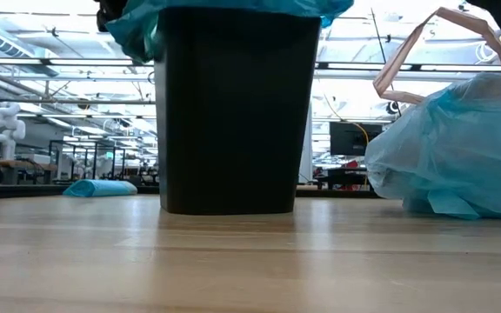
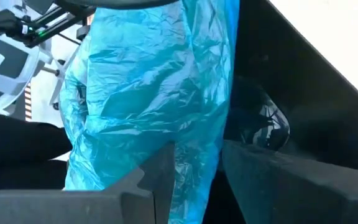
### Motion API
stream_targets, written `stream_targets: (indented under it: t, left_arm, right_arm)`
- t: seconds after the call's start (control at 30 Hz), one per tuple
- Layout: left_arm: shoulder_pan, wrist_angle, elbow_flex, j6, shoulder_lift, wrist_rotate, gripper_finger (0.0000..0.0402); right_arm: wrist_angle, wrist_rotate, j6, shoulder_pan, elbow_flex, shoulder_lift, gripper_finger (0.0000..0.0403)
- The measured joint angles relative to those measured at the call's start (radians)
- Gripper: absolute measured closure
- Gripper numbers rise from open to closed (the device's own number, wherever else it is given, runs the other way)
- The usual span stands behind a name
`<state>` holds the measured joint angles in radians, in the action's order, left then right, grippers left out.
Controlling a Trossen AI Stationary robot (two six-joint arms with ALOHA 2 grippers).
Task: Place trash/remove bag and relplace
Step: Insert a new blue trash bag into the trash bin
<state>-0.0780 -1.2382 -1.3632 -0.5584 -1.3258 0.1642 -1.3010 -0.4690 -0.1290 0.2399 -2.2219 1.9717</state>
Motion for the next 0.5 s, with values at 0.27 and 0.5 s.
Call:
stream_targets:
  t: [0.27,0.5]
  left_arm:
    - [0.000,-0.001,-0.026,0.044,0.000,-0.035,0.0232]
    - [0.000,-0.003,-0.094,0.068,0.071,-0.002,0.0230]
  right_arm:
    - [-0.012,0.000,-0.043,-0.002,0.000,0.000,0.0275]
    - [-0.024,0.083,-0.078,-0.005,0.000,-0.033,0.0275]
